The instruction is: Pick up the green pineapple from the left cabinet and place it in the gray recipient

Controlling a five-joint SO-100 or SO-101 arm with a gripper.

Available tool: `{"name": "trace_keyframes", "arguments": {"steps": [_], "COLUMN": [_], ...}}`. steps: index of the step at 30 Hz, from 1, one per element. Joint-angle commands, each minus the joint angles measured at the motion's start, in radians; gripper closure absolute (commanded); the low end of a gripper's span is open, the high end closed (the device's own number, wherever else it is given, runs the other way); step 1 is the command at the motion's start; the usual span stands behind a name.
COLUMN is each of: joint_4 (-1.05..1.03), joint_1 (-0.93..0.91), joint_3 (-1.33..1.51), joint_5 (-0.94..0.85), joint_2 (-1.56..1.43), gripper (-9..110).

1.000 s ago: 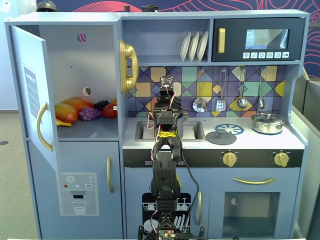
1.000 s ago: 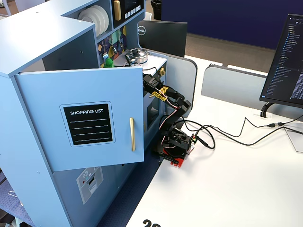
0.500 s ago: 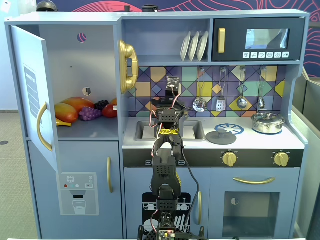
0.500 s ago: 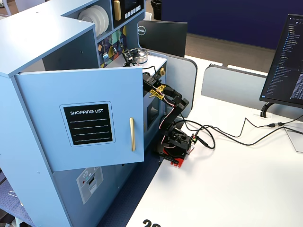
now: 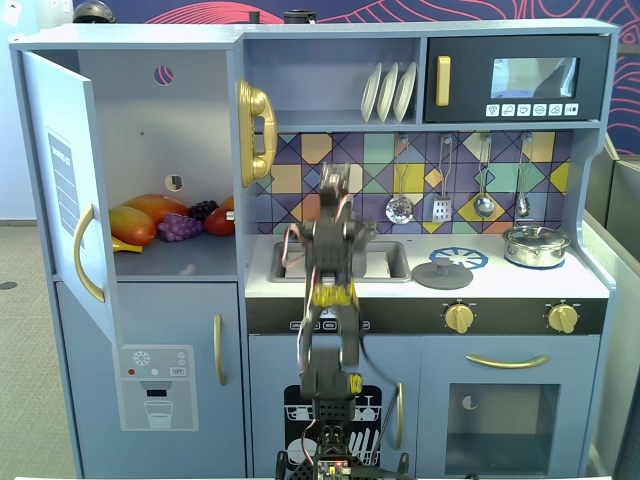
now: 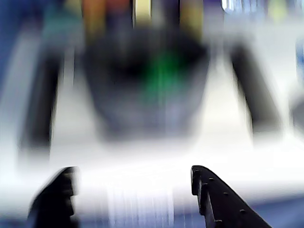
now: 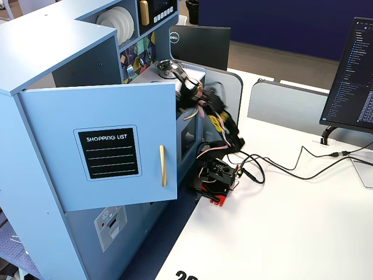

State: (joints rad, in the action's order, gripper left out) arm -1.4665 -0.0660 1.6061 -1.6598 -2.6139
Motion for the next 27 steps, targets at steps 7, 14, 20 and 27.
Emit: {"name": "trace_keyframes", "arguments": {"steps": [7,14,20,27], "joint_4": [0.106,0.206,0.253,0.129], "joint_1": [0.037,0.048,0.029,0.067], "joint_3": [0.807,1.160,1.350,1.396], "joint_5": [0.083,0.175,0.083,0.152], "joint_2": [-0.301,-0.347,-0.373,-0.434], "gripper": [101,101,101,101]}}
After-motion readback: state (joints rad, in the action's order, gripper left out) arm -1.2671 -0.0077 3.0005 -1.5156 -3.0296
